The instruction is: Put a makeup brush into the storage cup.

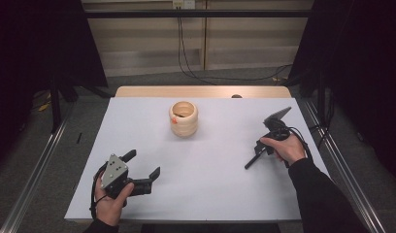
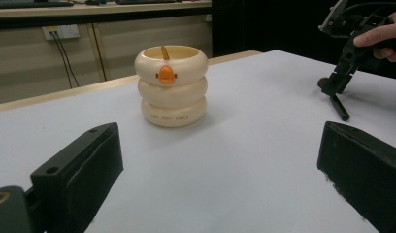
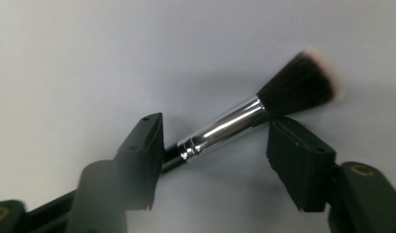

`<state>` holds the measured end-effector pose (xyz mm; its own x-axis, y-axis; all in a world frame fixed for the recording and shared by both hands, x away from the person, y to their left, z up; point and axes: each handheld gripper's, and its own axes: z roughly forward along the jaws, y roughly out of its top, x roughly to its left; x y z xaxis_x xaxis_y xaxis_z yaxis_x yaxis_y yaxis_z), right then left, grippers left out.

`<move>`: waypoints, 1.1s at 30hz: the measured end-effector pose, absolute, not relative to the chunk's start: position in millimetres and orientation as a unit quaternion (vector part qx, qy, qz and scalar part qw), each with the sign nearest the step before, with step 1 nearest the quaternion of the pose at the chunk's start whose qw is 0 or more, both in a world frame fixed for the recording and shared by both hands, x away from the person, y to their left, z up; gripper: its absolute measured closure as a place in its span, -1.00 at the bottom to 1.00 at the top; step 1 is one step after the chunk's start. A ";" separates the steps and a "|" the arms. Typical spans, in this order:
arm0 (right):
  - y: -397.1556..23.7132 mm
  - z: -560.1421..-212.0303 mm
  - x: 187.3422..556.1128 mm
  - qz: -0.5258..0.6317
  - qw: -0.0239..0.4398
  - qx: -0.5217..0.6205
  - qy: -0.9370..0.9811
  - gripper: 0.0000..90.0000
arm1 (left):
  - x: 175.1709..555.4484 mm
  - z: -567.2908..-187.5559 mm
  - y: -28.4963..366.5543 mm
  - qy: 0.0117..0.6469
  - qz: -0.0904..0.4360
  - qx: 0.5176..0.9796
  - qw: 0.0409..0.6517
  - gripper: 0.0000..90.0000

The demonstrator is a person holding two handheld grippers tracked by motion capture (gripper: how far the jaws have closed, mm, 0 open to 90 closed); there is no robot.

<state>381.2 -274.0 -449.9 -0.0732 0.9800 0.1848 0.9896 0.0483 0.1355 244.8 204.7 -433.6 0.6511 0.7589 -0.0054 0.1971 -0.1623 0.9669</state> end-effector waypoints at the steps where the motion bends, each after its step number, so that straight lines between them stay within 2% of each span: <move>1: -272.9 -450.2 380.9 -0.110 0.017 -0.677 -0.728 -0.07 | 244.7 -433.3 205.0 0.332 0.254 0.720 0.553 -0.95; 14: -280.1 -450.1 378.5 -0.089 -0.019 -0.658 -0.748 0.71 | 244.7 -433.7 205.0 0.333 0.254 0.720 0.553 -0.95; 33: -276.8 -450.5 378.1 -0.083 -0.032 -0.622 -0.778 0.75 | 245.0 -434.2 204.9 0.332 0.253 0.722 0.551 -0.95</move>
<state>378.1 -276.8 -450.5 -0.2254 0.9728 0.0537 0.9622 0.2137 0.1687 245.0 204.9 -434.2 0.6506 0.7594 -0.0007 0.2006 -0.1709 0.9646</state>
